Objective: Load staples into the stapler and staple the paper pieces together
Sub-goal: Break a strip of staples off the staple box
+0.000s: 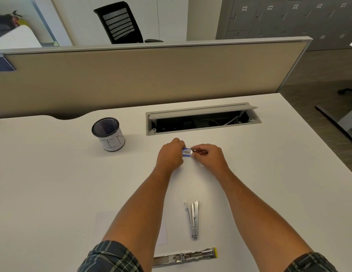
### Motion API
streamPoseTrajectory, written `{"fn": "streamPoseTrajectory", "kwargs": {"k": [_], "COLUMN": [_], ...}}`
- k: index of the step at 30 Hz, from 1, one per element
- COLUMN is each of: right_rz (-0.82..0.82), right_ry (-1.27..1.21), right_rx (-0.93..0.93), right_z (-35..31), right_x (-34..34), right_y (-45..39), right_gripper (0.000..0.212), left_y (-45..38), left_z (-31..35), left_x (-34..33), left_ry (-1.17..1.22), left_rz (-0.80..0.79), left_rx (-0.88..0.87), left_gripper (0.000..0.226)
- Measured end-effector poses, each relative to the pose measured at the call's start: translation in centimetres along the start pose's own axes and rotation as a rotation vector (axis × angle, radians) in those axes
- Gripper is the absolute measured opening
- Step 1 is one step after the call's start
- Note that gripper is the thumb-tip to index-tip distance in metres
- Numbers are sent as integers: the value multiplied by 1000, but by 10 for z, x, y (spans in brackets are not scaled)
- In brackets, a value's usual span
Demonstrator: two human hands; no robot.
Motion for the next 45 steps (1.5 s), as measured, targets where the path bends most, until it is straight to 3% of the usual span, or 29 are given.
{"fn": "streamPoseTrajectory", "kwargs": {"k": [8,20,27,34,45], "right_rz": [-21,-38,27,71,-1], "right_ry": [-27,-138,-431,-900,-509], "right_rx": [16,-100,-90,-256,-174], "right_z": [1,-2,7,3,7], "right_x": [-1,4,14,14,10], "right_y": [1,-7,1,-5,-5], "right_gripper": [24,18,17,24,15], "left_y": [-1,0,3,3,4], "left_z": [1,2,2,2,3], "left_x": [0,1,4,4,5], "left_ry": [2,-10,-25,-17,-35], "left_rz": [-9,0,-20,-23,-32], "left_rx": [15,11,-2,-7,-7], "left_gripper": [33,30,34,33,36]}}
Point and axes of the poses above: each hand's wrist, its own y-axis away from the middle knuckle, its own x-axis out of the back of the hand, z = x × y, the point moved 2 cm from there along -y, towards the middle knuckle, and after that the axes turned 15 degrees about -z, right-handed, at the moved point
